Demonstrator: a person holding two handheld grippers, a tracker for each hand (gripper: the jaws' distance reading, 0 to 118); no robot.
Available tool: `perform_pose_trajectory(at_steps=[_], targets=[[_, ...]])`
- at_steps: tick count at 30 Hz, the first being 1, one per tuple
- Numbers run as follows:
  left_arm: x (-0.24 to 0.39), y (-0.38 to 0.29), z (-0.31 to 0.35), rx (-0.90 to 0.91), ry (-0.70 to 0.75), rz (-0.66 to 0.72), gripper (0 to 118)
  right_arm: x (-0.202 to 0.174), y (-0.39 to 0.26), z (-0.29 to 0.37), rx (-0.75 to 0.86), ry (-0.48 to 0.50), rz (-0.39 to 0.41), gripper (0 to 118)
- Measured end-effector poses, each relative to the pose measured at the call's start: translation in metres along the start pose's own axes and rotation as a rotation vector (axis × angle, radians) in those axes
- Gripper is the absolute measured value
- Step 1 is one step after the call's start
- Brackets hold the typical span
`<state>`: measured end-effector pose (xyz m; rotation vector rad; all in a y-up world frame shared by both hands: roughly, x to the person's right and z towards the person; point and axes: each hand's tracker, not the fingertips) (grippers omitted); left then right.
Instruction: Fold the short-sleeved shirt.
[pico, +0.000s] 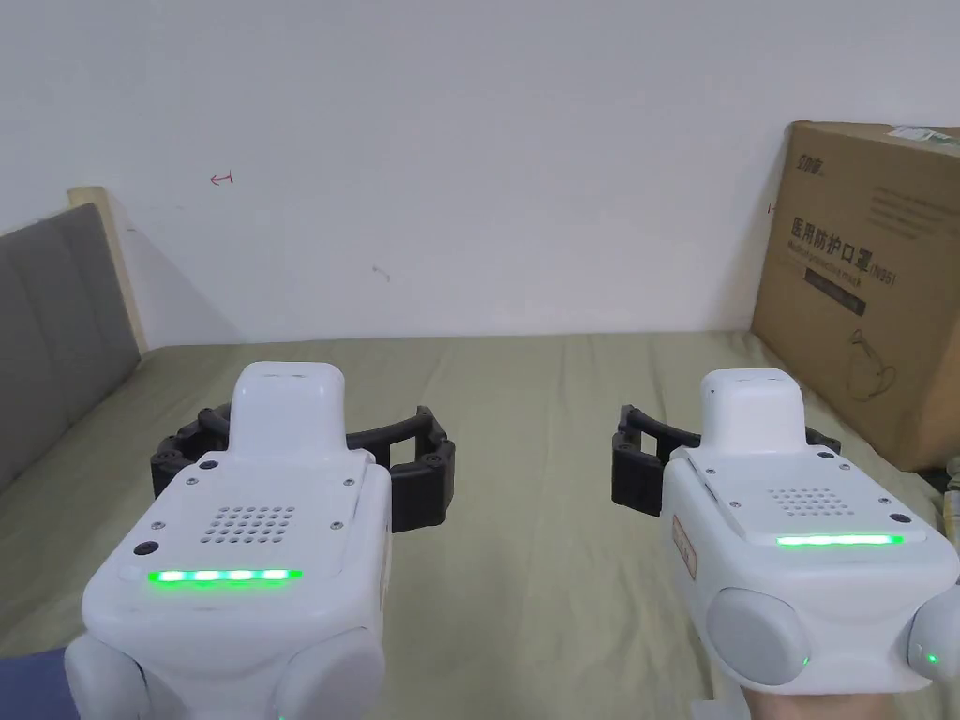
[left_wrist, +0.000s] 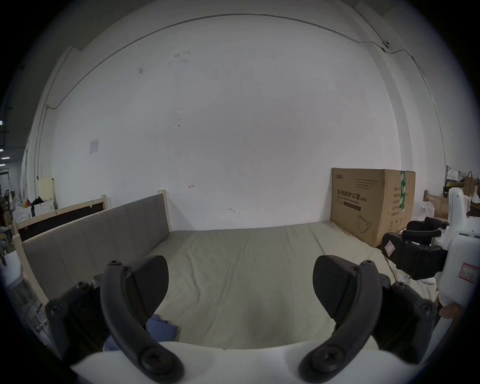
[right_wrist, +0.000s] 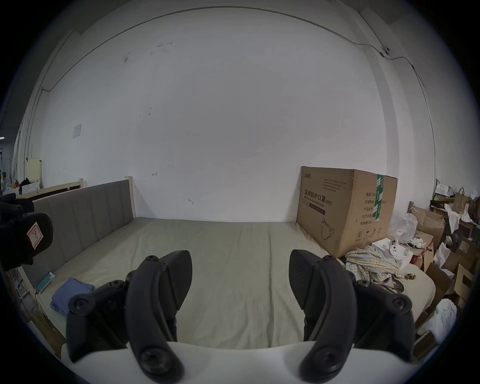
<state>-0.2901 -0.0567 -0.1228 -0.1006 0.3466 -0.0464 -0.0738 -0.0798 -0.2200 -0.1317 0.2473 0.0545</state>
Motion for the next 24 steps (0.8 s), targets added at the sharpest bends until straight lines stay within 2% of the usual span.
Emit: perform_pose_trajectory(at_steps=[15,19,24], targets=[[-0.005,0.002,0.0,0.0,-0.03,0.032,113,0.0,-0.003,-0.001,-0.012,0.002,0.02,84],[-0.009,0.003,-0.002,-0.036,-0.02,0.089,113,0.001,-0.003,-0.002,-0.02,0.005,0.009,84],[-0.005,-0.003,-0.003,-0.028,-0.004,0.025,113,0.002,-0.003,-0.002,-0.019,0.003,0.007,84]])
